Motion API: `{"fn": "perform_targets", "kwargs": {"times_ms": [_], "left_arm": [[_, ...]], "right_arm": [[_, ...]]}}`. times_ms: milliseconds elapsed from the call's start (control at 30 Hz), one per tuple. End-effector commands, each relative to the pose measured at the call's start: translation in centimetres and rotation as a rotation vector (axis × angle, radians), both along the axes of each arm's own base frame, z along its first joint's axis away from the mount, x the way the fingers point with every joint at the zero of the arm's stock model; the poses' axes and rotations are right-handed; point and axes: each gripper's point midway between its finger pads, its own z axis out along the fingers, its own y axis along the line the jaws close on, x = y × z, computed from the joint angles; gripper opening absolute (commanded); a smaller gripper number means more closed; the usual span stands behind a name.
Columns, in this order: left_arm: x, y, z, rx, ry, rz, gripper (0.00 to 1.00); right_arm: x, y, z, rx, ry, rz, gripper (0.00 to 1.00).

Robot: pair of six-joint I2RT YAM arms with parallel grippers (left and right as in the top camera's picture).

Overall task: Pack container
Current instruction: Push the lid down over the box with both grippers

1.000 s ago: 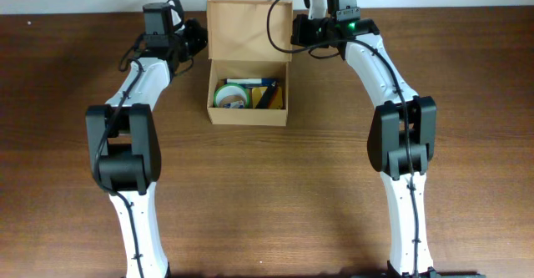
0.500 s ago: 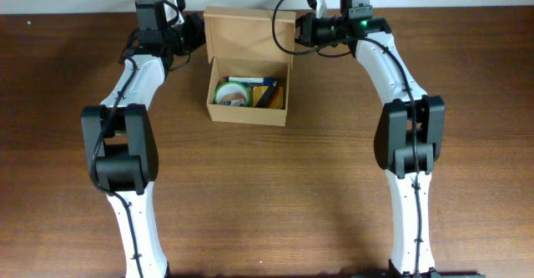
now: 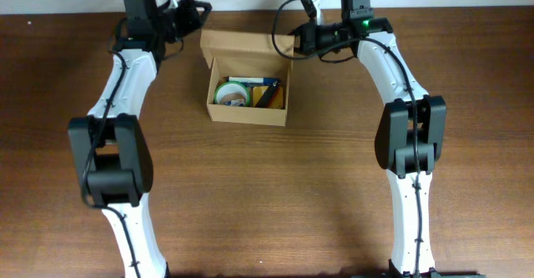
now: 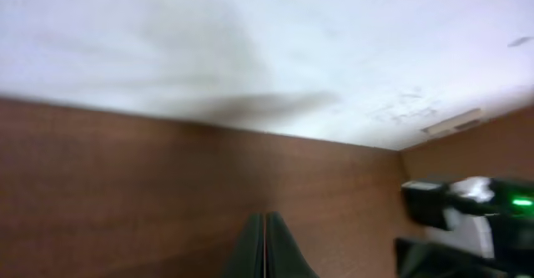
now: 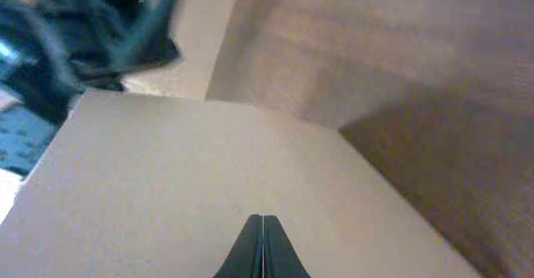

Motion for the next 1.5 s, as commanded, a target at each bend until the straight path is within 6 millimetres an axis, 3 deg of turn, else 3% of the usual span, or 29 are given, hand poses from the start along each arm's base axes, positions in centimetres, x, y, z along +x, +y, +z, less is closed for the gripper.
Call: {"fn": "perform_targets", "kwargs": {"times_ms": [0, 133, 267, 400, 733, 867, 1000, 1200, 1467], "left_arm": [[-1.0, 0.2, 5.2, 0.033, -0.116, -0.031, 0.02], [-2.0, 0.1, 6.2, 0.085, -0.135, -0.055, 0.02], [-3.3, 0.1, 6.0, 0.119, -0.097, -0.075, 0.02], [-4.7, -0.5, 4.4, 0.159, -0.031, -0.116, 0.02], [-9.0, -2.5, -0.1, 0.267, 0.166, -0.215, 0.02], [-10.6, -2.1, -1.7, 0.377, 0.265, -0.173, 0.02], [-12.0, -1.0, -3.3, 0.508, 0.358, -0.109, 0.02], [-12.9, -1.3, -4.3, 0.58, 0.4, -0.101, 0.02], [-14.4, -1.1, -7.2, 0.599, 0.474, -0.112, 0.02]], "right_arm": [[-0.8, 0.0, 1.2, 0.007, -0.063, 0.041, 0.04], [-1.3, -0.5, 0.8, -0.063, -0.063, 0.029, 0.04], [-1.5, -1.3, 1.8, -0.153, -0.09, -0.003, 0.04], [-2.4, -1.5, 3.6, -0.184, -0.127, 0.006, 0.04], [-6.4, -1.7, 4.7, -0.447, -0.087, -0.001, 0.04], [-8.4, -3.0, 4.5, -0.645, -0.062, -0.023, 0.04], [-10.4, -3.2, 3.9, -0.729, -0.017, 0.004, 0.04], [-10.5, -2.4, 2.6, -0.742, -0.011, 0.013, 0.04], [-11.5, -1.3, -1.2, -0.755, 0.02, 0.058, 0.04]]}}
